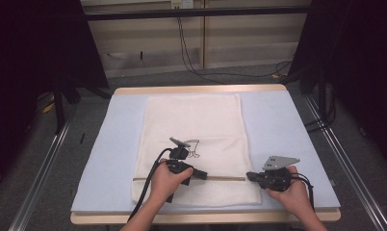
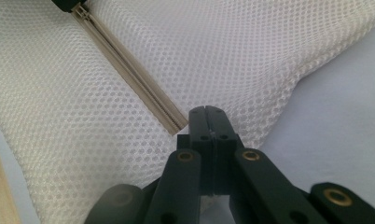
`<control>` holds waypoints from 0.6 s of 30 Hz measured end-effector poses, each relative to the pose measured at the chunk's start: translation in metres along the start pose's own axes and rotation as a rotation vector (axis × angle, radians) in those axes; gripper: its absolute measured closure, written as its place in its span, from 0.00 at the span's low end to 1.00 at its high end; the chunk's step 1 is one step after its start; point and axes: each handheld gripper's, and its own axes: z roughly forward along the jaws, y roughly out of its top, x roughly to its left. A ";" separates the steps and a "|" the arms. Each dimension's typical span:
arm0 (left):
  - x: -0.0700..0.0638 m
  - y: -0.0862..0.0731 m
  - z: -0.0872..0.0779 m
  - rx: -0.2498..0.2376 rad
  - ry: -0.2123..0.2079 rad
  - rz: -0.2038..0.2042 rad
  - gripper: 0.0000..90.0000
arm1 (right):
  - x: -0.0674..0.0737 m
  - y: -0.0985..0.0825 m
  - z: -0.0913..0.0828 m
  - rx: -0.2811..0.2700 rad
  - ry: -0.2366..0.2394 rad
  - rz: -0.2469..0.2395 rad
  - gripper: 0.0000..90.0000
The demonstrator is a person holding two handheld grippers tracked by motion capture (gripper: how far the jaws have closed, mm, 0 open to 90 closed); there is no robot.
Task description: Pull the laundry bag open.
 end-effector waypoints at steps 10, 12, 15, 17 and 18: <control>0.009 -0.008 -0.007 -0.030 -0.005 -0.010 0.97 | 0.000 0.000 0.000 -0.002 0.003 -0.004 1.00; 0.009 -0.008 -0.010 -0.030 -0.009 -0.015 0.97 | 0.000 0.000 0.000 -0.002 0.002 -0.004 1.00; 0.011 -0.009 -0.015 -0.028 -0.010 -0.009 0.97 | 0.000 0.000 0.000 -0.002 0.002 -0.005 1.00; 0.013 -0.009 -0.018 -0.033 -0.006 -0.008 0.97 | 0.000 0.000 0.000 -0.002 0.003 -0.005 1.00; 0.014 -0.009 -0.019 -0.035 -0.007 -0.010 0.97 | 0.000 0.000 0.000 -0.002 0.004 -0.006 1.00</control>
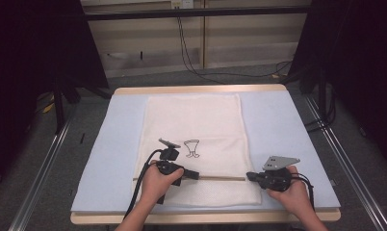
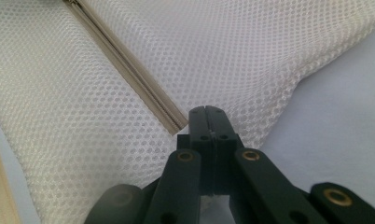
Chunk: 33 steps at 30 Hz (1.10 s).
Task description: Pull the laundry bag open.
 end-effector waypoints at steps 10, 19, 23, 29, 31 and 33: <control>0.008 -0.003 -0.014 -0.017 0.000 -0.007 0.97 | 0.000 0.000 0.000 0.000 0.002 0.000 1.00; 0.016 -0.008 -0.029 -0.030 0.029 -0.018 0.97 | 0.000 0.000 0.000 -0.001 0.000 -0.002 1.00; 0.022 -0.012 -0.036 -0.042 0.032 -0.035 0.97 | 0.000 0.000 0.000 -0.001 0.000 0.000 1.00; 0.026 -0.017 -0.042 -0.054 0.025 -0.040 0.97 | 0.001 0.000 0.000 -0.001 -0.003 -0.004 1.00; 0.028 -0.017 -0.043 -0.051 0.039 -0.031 0.97 | 0.001 0.000 0.000 -0.001 -0.001 -0.003 1.00; 0.029 -0.018 -0.044 -0.057 0.021 -0.051 0.97 | 0.001 0.000 0.000 0.000 -0.002 -0.004 1.00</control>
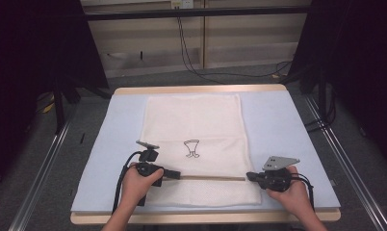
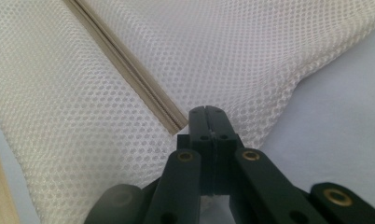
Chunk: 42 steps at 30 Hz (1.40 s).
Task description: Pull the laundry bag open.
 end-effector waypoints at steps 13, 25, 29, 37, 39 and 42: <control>0.016 -0.007 -0.027 -0.037 0.014 -0.043 0.97 | 0.001 0.001 0.000 0.010 -0.005 -0.012 1.00; 0.027 -0.014 -0.047 -0.065 0.040 -0.074 0.97 | 0.000 0.001 0.000 0.010 0.000 -0.014 1.00; 0.031 -0.016 -0.054 -0.077 0.051 -0.090 0.97 | 0.000 0.001 0.000 0.010 0.000 -0.014 1.00; 0.043 -0.022 -0.068 -0.095 0.049 -0.129 0.97 | 0.000 0.002 0.000 0.011 0.001 -0.014 1.00; 0.043 -0.022 -0.069 -0.097 0.047 -0.126 0.97 | 0.000 0.001 0.000 0.009 0.002 -0.012 1.00; 0.042 -0.022 -0.070 -0.100 0.054 -0.123 0.97 | 0.000 0.002 0.000 0.011 0.001 -0.014 1.00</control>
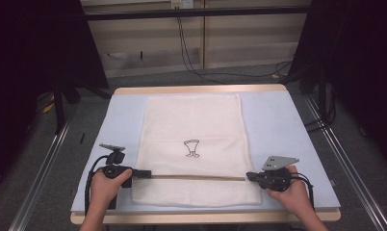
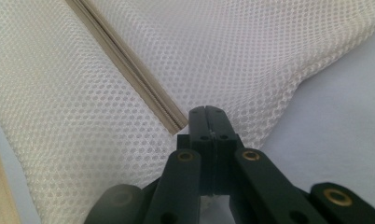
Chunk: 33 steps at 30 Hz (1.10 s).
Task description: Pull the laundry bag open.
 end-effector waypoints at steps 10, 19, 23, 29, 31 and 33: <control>0.005 -0.001 -0.011 -0.019 0.012 -0.012 0.97 | 0.000 0.000 0.000 0.001 0.001 0.000 1.00; 0.021 -0.007 -0.032 -0.055 0.041 -0.042 0.97 | 0.000 0.000 0.000 0.003 0.001 0.003 1.00; 0.027 -0.009 -0.038 -0.070 0.056 -0.061 0.97 | 0.000 0.000 0.000 0.002 0.000 0.003 1.00; 0.031 -0.011 -0.044 -0.067 0.074 -0.058 0.97 | 0.000 0.000 0.000 0.001 0.002 0.004 1.00; 0.033 -0.011 -0.045 -0.067 0.064 -0.059 0.97 | 0.000 0.000 0.000 0.002 0.002 0.002 1.00; 0.036 -0.012 -0.046 -0.074 0.070 -0.066 0.97 | 0.000 0.000 0.000 0.002 0.001 0.001 1.00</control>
